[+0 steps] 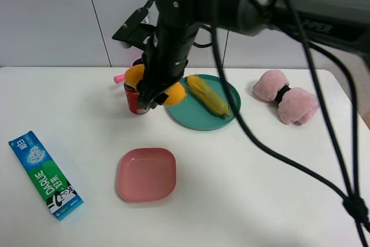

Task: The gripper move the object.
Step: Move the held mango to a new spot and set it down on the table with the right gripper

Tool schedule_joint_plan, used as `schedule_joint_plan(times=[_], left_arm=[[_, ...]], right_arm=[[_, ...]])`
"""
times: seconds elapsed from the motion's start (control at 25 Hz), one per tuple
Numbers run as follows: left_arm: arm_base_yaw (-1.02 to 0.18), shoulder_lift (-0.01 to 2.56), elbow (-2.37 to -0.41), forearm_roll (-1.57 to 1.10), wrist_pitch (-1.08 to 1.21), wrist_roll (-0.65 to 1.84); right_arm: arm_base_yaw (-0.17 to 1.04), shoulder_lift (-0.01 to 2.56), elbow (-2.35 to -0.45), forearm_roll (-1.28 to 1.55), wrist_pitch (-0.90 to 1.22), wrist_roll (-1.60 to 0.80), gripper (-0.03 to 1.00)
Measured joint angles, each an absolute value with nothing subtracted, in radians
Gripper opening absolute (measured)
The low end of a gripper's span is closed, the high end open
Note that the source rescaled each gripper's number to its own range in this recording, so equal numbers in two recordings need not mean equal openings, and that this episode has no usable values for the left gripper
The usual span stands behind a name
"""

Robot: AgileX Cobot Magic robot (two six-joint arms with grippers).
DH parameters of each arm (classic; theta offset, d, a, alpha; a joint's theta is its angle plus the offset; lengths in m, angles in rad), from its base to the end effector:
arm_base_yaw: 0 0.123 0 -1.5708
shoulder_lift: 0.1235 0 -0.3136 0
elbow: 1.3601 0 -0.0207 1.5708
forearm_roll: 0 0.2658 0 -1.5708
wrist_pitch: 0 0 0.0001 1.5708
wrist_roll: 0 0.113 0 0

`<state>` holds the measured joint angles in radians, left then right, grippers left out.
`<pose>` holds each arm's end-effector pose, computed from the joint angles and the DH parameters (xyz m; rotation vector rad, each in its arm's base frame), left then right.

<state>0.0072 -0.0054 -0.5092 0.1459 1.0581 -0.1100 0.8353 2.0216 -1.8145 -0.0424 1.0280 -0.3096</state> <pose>-0.0033 0.0143 0.2785 -0.1261 2.0164 0.1089 0.3271 0.3554 0.2720 -1.4901 2.2769 0.0979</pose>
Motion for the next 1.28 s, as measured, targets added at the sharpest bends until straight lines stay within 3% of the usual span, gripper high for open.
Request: schedule_joint_plan(times=[0.36, 1.28], left_arm=[[0.007, -0.005, -0.509, 0.146, 1.058, -0.110], [0.007, -0.005, -0.509, 0.146, 1.058, -0.110]], right_arm=[[0.947, 2.201, -1.954, -0.038, 0.918, -0.310, 0.00], [0.955, 2.478, -1.954, 0.000, 0.477, -0.310, 0.00]])
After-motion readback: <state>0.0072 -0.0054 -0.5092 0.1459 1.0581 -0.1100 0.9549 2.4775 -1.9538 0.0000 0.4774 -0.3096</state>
